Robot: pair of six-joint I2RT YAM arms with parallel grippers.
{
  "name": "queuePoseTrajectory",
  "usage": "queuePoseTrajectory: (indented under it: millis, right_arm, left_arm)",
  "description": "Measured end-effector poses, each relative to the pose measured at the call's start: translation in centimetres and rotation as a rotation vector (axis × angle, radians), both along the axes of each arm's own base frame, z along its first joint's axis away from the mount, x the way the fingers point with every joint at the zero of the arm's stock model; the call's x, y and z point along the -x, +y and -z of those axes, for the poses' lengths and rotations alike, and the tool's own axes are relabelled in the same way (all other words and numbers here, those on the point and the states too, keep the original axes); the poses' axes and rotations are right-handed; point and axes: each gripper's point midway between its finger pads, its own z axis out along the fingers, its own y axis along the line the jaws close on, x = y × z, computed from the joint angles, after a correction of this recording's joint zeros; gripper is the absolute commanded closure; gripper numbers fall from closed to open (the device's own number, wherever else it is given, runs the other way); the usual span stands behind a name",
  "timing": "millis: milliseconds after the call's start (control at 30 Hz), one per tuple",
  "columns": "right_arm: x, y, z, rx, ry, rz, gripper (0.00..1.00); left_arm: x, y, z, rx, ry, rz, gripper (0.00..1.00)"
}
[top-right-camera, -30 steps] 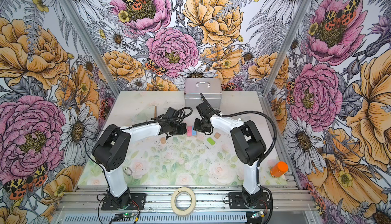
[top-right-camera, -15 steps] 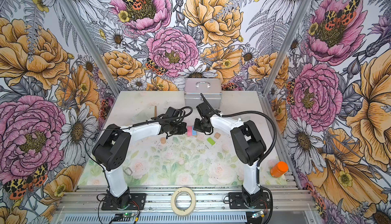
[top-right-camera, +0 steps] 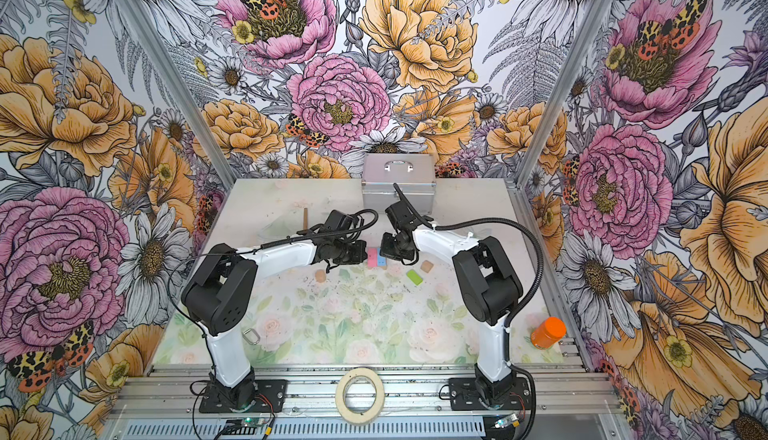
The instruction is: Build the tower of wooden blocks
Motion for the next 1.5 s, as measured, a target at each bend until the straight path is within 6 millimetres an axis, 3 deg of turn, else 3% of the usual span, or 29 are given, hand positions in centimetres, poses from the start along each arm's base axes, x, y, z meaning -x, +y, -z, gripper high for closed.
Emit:
queuePoseTrajectory:
  millis: [700,1133,1233,1333,1500]
  right_arm:
    - [0.0,-0.1,0.0,0.008,-0.003,0.003,1.00]
    - [0.0,-1.3,-2.0,0.042,-0.045,0.028,1.00]
    - [0.3,-2.0,-2.6,0.071,-0.051,0.045,1.00]
    - [0.9,-3.1,-3.3,0.100,-0.054,0.074,0.96]
    - [2.9,-5.4,-4.0,0.148,-0.041,0.153,0.77]
  left_arm:
    - [-0.2,0.2,0.2,-0.002,0.004,-0.005,1.00]
    - [-0.9,1.1,0.0,-0.002,-0.001,-0.028,1.00]
    - [-1.3,1.8,-0.9,0.006,-0.017,-0.043,1.00]
    - [-1.7,3.0,-3.0,0.024,-0.061,-0.064,1.00]
    - [-2.2,5.4,-6.4,0.050,-0.139,-0.105,1.00]
